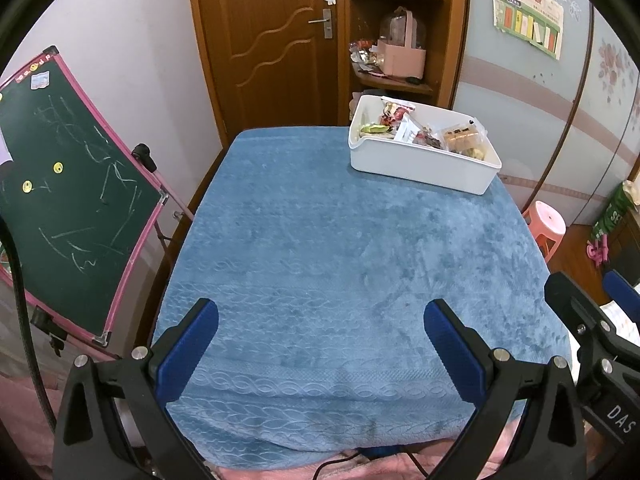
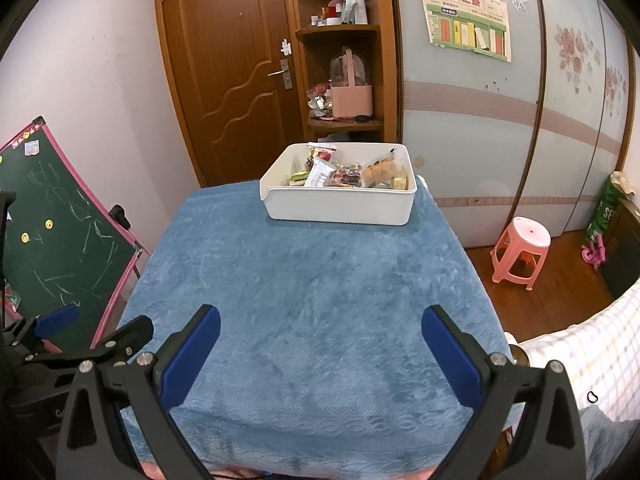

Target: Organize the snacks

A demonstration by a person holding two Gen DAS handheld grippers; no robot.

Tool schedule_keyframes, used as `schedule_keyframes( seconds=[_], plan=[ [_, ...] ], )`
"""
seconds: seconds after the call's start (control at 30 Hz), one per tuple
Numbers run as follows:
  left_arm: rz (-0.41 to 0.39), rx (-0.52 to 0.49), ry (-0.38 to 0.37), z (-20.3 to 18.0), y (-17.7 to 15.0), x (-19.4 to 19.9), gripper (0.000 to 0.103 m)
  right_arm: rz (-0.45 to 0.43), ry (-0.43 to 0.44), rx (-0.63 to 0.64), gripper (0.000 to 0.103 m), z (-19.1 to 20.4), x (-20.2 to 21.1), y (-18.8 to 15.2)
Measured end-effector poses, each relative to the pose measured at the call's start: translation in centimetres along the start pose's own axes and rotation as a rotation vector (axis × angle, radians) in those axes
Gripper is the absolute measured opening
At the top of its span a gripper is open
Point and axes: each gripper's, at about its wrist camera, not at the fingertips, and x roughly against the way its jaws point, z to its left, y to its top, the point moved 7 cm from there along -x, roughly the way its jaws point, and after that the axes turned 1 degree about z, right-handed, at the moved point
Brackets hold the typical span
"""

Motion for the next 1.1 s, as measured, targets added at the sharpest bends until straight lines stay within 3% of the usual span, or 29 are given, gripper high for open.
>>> schedule_keyframes(
  seconds=[1.1],
  plan=[
    [0.023, -0.010, -0.008, 0.39, -0.51, -0.89, 0.102, 0.001, 0.000, -0.006, 0.102, 0.30, -0.28, -0.19]
  ],
)
